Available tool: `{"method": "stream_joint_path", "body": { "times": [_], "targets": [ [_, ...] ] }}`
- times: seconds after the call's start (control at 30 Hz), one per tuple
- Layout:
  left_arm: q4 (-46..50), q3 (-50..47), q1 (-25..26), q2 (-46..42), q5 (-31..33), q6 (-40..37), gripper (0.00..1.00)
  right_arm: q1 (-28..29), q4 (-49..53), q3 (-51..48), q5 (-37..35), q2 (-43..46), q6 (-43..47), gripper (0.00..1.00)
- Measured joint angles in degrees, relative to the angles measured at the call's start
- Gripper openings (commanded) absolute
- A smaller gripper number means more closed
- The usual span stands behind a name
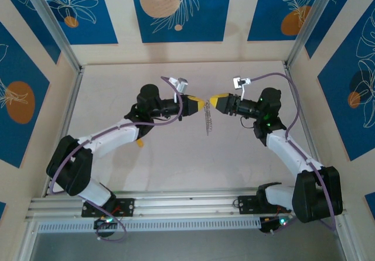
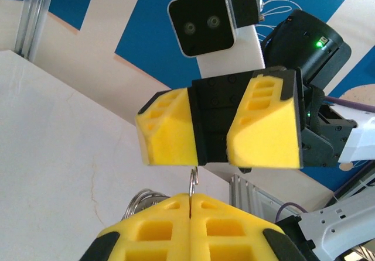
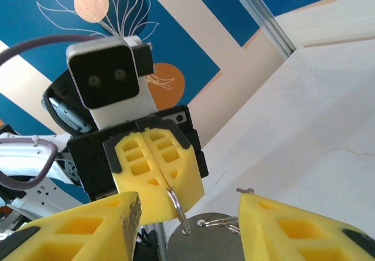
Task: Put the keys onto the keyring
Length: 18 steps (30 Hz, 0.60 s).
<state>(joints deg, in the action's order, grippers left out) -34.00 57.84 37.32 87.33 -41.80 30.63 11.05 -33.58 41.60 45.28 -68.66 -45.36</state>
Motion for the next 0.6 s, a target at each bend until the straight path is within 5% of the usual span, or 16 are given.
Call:
{"method": "stream_joint_path", "body": {
  "times": [0.47, 0.6],
  "targets": [
    [1.7, 0.1, 0.0, -0.3, -0.2, -1.2, 0.00, 1.2, 1.9, 0.0, 0.5, 0.0, 2.3, 0.19],
    [1.7, 0.1, 0.0, -0.3, -0.2, -1.2, 0.00, 1.7, 2.0, 0.0, 0.8, 0.0, 2.6, 0.18]
  ]
}}
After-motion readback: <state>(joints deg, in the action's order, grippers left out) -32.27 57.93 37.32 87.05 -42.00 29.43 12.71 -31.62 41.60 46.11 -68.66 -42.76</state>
